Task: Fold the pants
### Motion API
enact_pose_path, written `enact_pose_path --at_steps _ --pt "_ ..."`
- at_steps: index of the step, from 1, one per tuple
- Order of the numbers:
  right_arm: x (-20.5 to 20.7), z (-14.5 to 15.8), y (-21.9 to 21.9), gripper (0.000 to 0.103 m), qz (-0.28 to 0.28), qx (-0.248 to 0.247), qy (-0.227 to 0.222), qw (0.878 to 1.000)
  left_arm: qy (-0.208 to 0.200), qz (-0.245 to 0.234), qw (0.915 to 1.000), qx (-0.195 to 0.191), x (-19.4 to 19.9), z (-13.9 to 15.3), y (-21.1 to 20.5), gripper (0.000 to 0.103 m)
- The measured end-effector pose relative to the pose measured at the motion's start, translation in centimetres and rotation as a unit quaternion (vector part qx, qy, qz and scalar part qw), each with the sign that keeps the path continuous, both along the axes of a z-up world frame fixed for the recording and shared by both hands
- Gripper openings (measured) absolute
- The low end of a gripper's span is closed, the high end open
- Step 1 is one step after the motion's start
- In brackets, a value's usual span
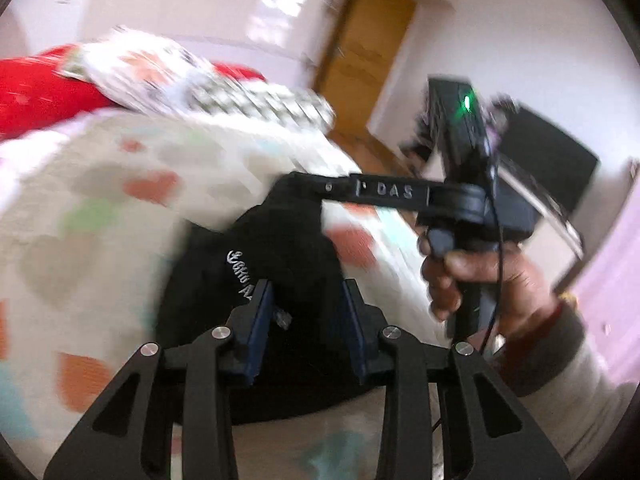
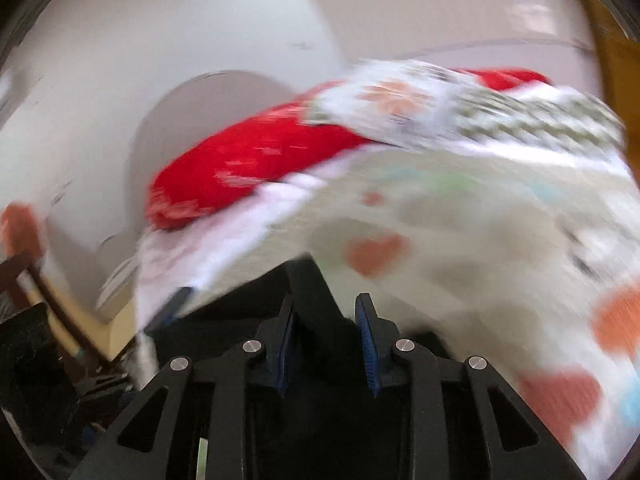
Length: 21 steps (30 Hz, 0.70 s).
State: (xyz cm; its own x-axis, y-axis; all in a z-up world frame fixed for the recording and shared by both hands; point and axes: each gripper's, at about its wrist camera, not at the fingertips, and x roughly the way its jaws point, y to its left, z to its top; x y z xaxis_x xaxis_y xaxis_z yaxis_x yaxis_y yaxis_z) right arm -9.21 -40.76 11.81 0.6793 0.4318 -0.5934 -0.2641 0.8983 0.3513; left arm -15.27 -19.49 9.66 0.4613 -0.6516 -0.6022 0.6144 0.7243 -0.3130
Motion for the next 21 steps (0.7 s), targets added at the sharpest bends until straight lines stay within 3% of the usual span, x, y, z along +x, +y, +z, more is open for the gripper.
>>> enact_pose_path --at_steps 2,4,6,8,9,12,16,17,18,21 --pt "-1.5 -1.6 -2.5 0.034 -0.045 -0.031 0.025 0.998 0.036 -0.04 0.9981 0.03 0.1 -2.0 -2.4 0.035" --pt "-3.1 -2.7 -4.9 0.046 -0.071 -0.022 0.046 0.996 0.052 -0.06 0.995 0.061 -0.5 -3.0 -3.5 0.042" --pt "-4.9 -3.0 -6.7 0.067 -0.096 -0.004 0.048 0.994 0.034 -0.081 0.9946 0.055 -1.6 -2.2 -2.8 0.048" --pt "-6.3 -3.0 -7.6 0.075 -0.101 0.034 0.04 0.994 0.026 -0.092 0.9946 0.04 -2.1 -0.7 -0.9 0.069" --pt "-6.7 -3.0 -7.7 0.081 -0.096 0.055 0.038 0.993 0.023 -0.093 0.9948 0.034 -2.1 -0.2 -0.1 0.072" --pt "-6.8 -3.7 -7.0 0.083 -0.069 0.123 0.042 0.989 0.001 -0.074 0.9968 0.03 -1.6 1.3 2.2 0.076" --pt "-4.5 -4.9 -4.0 0.082 -0.058 0.09 0.068 0.992 -0.011 0.009 0.9985 0.054 1.3 1.0 3.8 0.077" --pt "-3.7 -5.3 -3.3 0.063 -0.051 0.077 0.074 0.993 -0.002 0.022 0.9985 0.049 2.1 0.7 4.0 0.077" --pt "-2.7 -5.4 -2.1 0.014 -0.035 0.056 0.081 0.995 0.007 0.03 0.9985 0.046 2.6 0.4 4.1 0.077" --pt "-3.1 -3.6 -0.2 0.009 -0.004 0.003 0.047 0.999 0.023 0.035 0.9983 0.041 3.1 -0.5 3.4 0.077"
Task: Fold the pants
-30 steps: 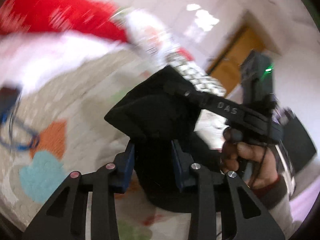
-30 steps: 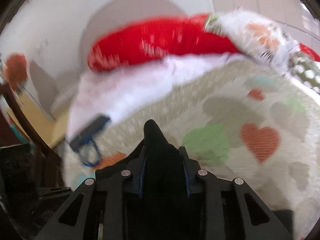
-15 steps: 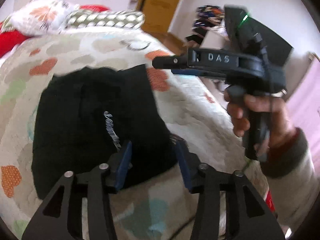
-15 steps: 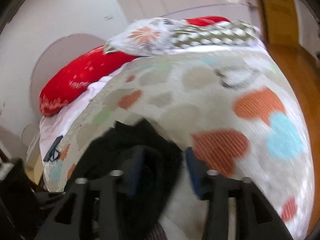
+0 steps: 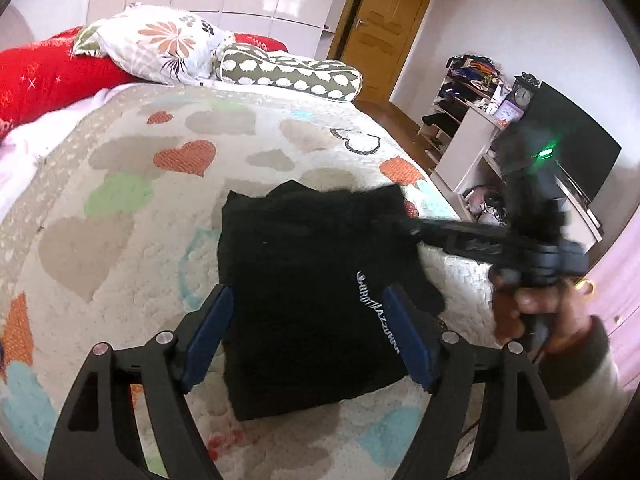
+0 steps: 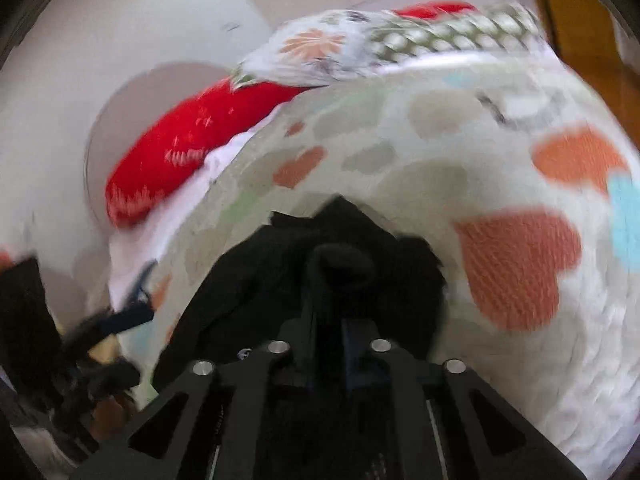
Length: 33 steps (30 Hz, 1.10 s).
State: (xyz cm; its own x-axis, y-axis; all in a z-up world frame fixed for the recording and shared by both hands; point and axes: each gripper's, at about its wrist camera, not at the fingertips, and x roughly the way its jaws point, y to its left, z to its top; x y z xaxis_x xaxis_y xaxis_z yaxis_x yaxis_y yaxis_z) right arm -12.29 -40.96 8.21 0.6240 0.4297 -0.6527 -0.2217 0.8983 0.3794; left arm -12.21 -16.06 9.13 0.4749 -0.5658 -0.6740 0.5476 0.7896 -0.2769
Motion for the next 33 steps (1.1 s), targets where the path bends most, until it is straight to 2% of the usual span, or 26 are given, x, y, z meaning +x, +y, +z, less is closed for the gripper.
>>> enact_pose_path --at_steps 2,4,6,7,9,12,15,17,21,24,26,31,33 --pt "-0.9 0.8 -0.5 0.009 -0.005 -0.008 -0.012 1.0 0.008 -0.006 0.9999 0.001 -0.4 -0.9 -0.1 0.077" --pt "-1.6 -0.2 -1.3 0.009 -0.022 -0.032 0.009 0.999 0.02 -0.011 0.9996 0.015 -0.7 -2.2 -0.5 0.077" --pt "-2.0 -2.0 -1.9 0.012 -0.032 -0.037 0.036 0.998 0.009 -0.011 0.9992 0.038 -1.1 -3.0 -0.8 0.079" --pt "-2.2 -2.5 -2.2 0.016 -0.034 -0.031 0.042 0.998 -0.001 -0.014 0.9984 0.055 -1.3 -3.2 -1.1 0.079" --pt "-2.7 -2.3 -3.0 0.04 -0.061 -0.038 0.046 0.996 -0.007 -0.019 0.9977 0.065 -1.5 -2.8 -1.0 0.08" --pt "-3.8 0.6 -4.2 0.041 -0.094 -0.059 0.007 0.994 -0.011 -0.011 0.999 0.042 -0.7 -1.1 0.3 0.08" --pt "-3.8 3.1 -3.7 0.041 -0.064 -0.025 -0.029 0.997 -0.013 0.011 0.9991 0.038 2.0 0.0 0.8 0.08" --pt "-3.0 3.4 -2.0 0.04 -0.04 -0.034 -0.031 0.998 -0.007 0.026 0.999 0.035 4.5 0.3 0.8 0.08" --pt "-1.2 1.8 1.3 0.04 -0.003 -0.063 -0.01 0.998 0.033 0.045 0.9971 0.051 9.1 -1.4 -0.2 0.08" --pt "-0.9 -0.1 1.9 0.04 0.005 -0.061 0.009 0.998 0.047 0.055 0.9917 0.106 11.3 -3.7 -1.7 0.08" --pt "-0.7 -1.3 1.5 0.038 0.001 -0.06 0.019 0.998 0.052 0.06 0.9899 0.117 12.6 -5.0 -2.3 0.082" --pt "0.7 -2.7 -0.3 0.035 -0.004 -0.014 0.027 1.0 0.046 0.07 0.9858 0.146 14.8 -6.6 -3.8 0.082" --pt "1.4 -2.8 -0.4 0.035 -0.007 -0.003 0.027 1.0 0.057 0.076 0.9857 0.139 15.3 -6.5 -3.7 0.082"
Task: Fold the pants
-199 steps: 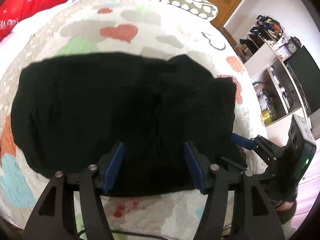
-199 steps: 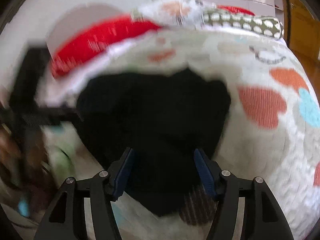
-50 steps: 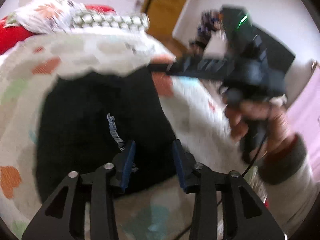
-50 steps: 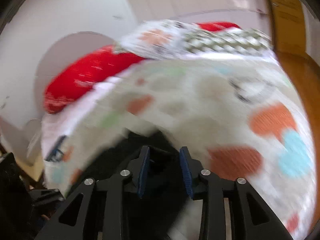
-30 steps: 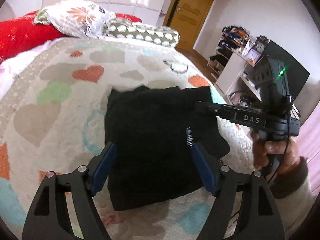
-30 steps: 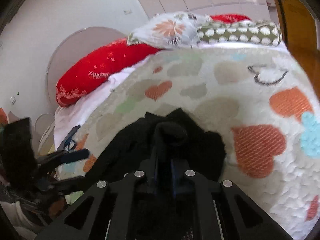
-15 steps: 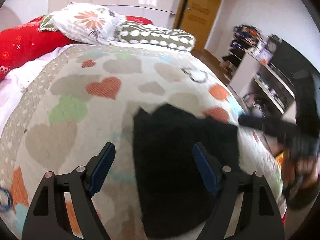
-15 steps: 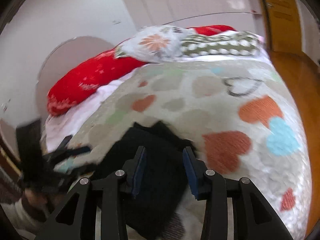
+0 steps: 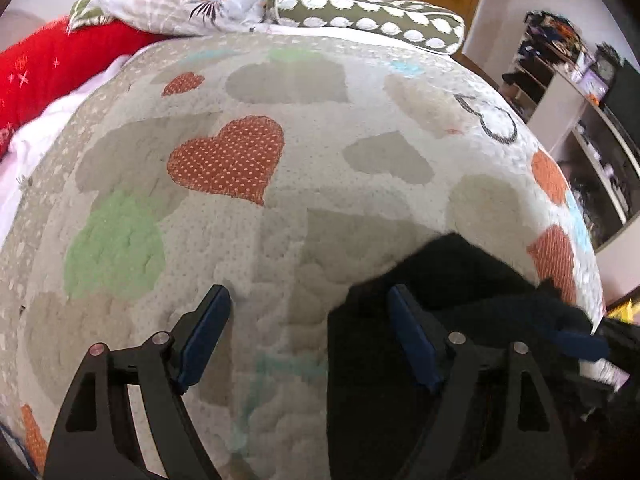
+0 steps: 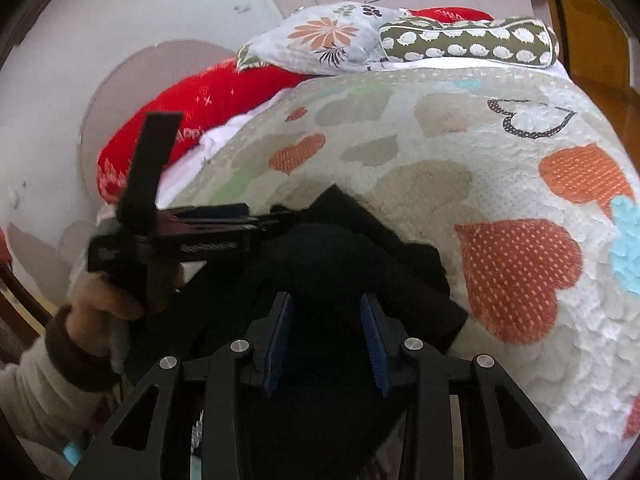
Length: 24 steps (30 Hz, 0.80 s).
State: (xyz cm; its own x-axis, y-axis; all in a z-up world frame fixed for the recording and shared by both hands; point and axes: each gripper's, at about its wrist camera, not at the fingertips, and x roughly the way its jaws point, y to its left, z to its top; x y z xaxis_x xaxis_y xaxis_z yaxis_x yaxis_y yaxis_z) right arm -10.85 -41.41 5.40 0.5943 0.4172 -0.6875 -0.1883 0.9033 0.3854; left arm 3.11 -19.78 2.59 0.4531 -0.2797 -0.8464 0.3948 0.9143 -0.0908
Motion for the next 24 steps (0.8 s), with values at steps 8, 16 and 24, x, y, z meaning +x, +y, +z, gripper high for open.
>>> enact_pose_path --at_steps 8,16,24 --pt "-3.6 3.7 2.1 0.044 0.021 -0.045 -0.032 0.998 -0.016 0.002 0.9982 -0.059 -5.0 4.6 3.3 0.082" --pt "-7.8 1.6 4.4 0.055 0.049 -0.085 -0.013 0.995 0.016 -0.009 0.9964 -0.083 -10.3 3.4 3.4 0.082" --pt "-9.1 1.9 2.3 0.058 0.017 -0.088 -0.016 0.996 0.011 0.01 0.9971 -0.075 -12.3 2.6 3.8 0.085"
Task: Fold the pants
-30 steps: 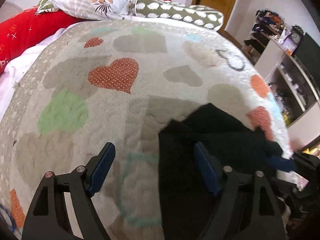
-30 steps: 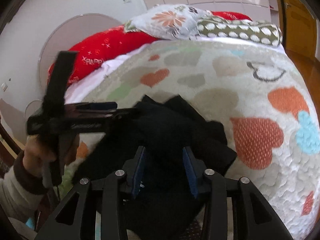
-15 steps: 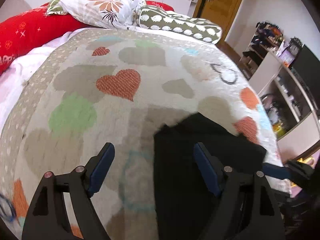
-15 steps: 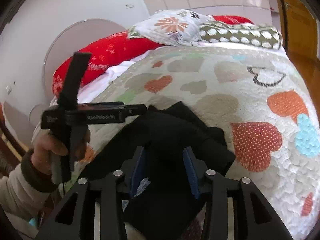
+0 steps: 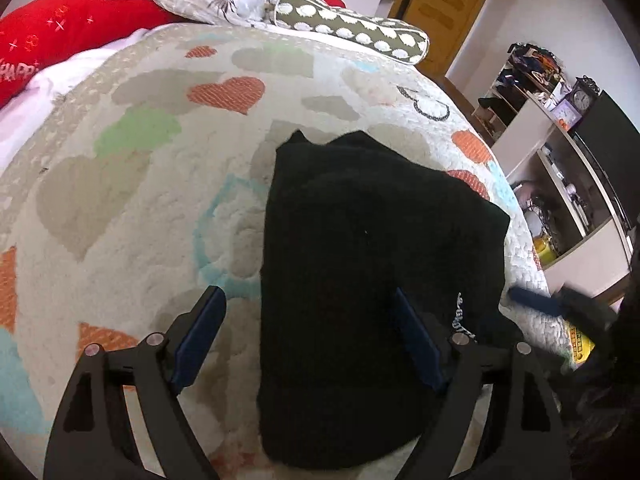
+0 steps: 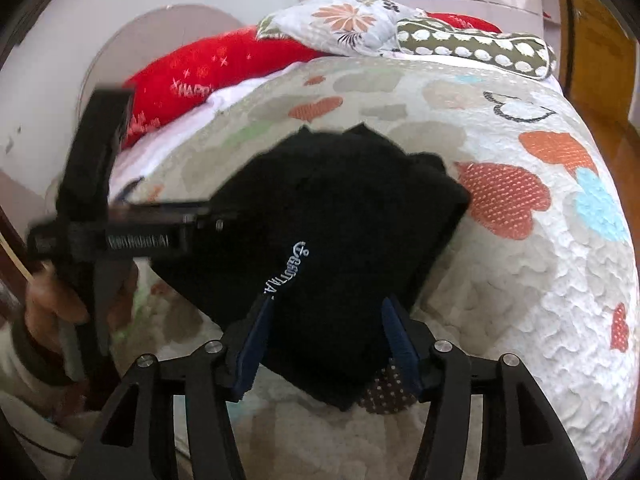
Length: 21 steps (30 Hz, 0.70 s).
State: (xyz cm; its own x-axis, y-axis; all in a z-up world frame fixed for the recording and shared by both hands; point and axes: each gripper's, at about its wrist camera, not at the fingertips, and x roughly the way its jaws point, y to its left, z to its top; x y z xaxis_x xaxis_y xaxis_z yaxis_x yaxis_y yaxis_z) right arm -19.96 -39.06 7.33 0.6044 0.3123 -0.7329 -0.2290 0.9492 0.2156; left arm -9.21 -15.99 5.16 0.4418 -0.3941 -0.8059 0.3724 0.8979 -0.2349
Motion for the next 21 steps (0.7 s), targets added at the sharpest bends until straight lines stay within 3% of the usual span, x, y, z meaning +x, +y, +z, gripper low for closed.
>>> enact_pose_path --at_steps 3,7,9,11,21 --pt "0.6 1.7 0.0 0.058 -0.018 -0.03 -0.029 0.999 -0.016 0.01 0.9997 0.014 -0.8 0.5 0.4 0.085" --pt "3.5 1.9 0.7 0.056 -0.034 -0.06 -0.031 0.997 -0.025 0.016 0.9993 0.02 -1.5 0.4 0.4 0.085" --pt "5.1 1.3 1.1 0.041 -0.035 -0.07 -0.027 0.997 -0.028 0.017 0.9992 0.023 -1.6 0.3 0.3 0.085" --pt "6.3 0.3 1.3 0.04 -0.044 -0.084 -0.019 0.995 -0.03 0.014 0.9991 0.025 -1.4 0.2 0.1 0.085" --pt "7.8 -1.3 -0.4 0.045 -0.062 -0.039 -0.007 0.997 -0.034 0.013 0.9987 0.034 -1.5 -0.1 -0.6 0.085"
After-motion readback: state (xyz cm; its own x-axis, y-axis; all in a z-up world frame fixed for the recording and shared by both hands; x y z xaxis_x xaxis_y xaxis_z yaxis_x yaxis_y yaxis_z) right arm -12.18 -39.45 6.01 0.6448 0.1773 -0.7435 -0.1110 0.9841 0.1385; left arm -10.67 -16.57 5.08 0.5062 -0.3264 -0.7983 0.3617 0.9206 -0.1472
